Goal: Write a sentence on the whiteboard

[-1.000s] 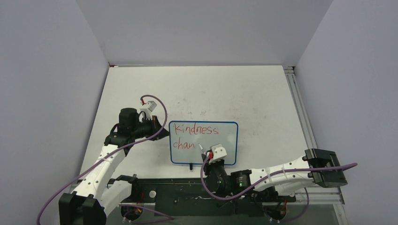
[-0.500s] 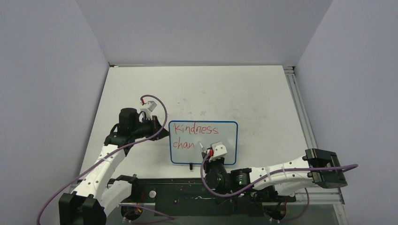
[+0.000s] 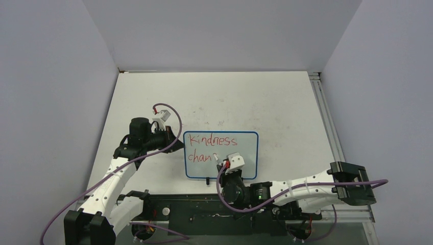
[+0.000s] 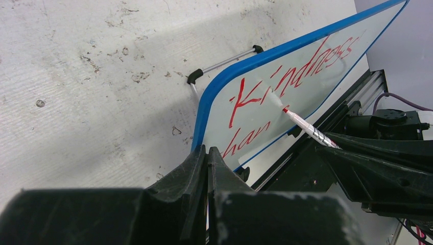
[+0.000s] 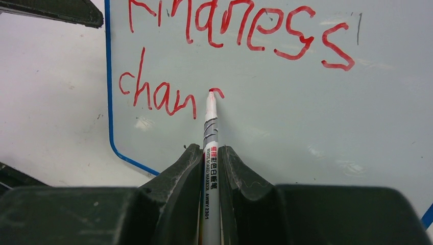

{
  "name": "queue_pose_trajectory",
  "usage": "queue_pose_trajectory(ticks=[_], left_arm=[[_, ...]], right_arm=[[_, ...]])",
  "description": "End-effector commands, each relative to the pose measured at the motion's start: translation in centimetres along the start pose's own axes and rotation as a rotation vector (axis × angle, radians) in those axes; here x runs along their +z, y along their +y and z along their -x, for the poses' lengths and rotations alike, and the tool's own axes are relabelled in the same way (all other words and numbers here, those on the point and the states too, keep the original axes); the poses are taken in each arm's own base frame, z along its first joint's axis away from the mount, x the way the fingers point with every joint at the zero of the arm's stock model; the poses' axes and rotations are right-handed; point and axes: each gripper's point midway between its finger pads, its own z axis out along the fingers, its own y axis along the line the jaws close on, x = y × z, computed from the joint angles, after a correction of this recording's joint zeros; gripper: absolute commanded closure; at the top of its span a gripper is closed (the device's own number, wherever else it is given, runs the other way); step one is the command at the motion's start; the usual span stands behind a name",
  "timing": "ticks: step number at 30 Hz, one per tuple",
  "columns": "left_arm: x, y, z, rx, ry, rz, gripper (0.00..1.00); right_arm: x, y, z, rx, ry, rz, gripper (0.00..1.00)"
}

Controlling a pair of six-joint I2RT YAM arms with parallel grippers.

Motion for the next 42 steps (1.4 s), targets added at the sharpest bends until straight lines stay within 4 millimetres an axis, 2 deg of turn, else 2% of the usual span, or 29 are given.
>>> queue_pose_trajectory(ticks=[1, 9, 16, 30, 42], left_arm=[[-0.4, -1.3, 1.8, 0.046, -0.043, -0.034, 1.0], [-0.4, -1.3, 1.9, 0.048, -0.046, -0.034, 1.0], [-0.5, -1.4, 1.9, 0.05, -0.047, -0.035, 1.0], [-0.4, -1.3, 1.8, 0.047, -0.044, -0.034, 1.0], [-0.4, -1.3, 1.8, 0.047, -0.043, -0.034, 1.0]], right_arm=[[0.4, -0.1, -0.9, -0.014, 0.014, 0.001, 0.95], [-0.2, -0.4, -2.2, -0.016, 0.046, -0.003, 0.95], [-0.9, -0.9, -2.4, -0.018, 0.047, -0.018, 0.95], [-1.1, -1.8, 0.4, -0.018, -0.032, -0.067, 0.95], [-0.6, -1.5, 0.5, -0.023, -0.032, -0.061, 0.95]])
